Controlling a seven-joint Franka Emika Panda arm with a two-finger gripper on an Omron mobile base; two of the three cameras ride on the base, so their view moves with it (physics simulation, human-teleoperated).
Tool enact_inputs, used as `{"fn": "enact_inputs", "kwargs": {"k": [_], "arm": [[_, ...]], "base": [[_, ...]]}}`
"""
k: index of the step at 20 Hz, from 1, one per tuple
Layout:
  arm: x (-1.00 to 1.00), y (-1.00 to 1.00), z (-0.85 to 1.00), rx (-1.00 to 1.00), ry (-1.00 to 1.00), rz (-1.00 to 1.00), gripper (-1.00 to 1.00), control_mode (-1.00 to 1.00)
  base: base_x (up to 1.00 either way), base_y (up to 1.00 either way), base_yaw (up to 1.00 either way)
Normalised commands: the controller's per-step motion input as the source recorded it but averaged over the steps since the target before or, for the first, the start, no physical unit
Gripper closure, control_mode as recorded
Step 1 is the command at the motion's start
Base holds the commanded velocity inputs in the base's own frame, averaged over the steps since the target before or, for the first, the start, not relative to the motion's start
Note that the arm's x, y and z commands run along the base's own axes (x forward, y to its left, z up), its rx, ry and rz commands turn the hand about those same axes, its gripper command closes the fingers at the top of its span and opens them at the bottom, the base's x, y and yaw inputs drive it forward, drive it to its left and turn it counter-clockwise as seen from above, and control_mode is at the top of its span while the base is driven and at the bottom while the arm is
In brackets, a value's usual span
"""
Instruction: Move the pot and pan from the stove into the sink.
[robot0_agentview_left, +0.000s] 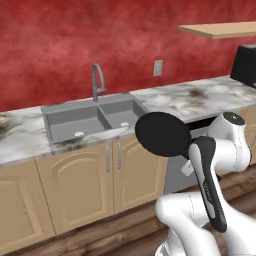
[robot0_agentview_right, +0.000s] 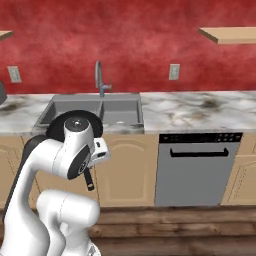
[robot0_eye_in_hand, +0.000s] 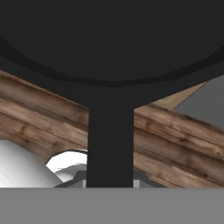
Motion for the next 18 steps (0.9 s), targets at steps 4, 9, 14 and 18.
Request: {"fn": "enact_inputs", "kwargs": {"k": [4, 9, 14, 18], "arm": [[0.0, 0.0, 0.0, 0.0, 0.0, 0.0, 1.0, 1.0], [0.0, 0.0, 0.0, 0.0, 0.0, 0.0, 1.0, 1.0], [0.0, 0.0, 0.0, 0.0, 0.0, 0.0, 1.0, 1.0], [0.0, 0.0, 0.0, 0.0, 0.0, 0.0, 1.0, 1.0]], "base": [[0.33, -0.6, 0.16], [0.12, -0.42, 0.1], [0.09, -0.46, 0.04], [0.04, -0.28, 0.03]]}}
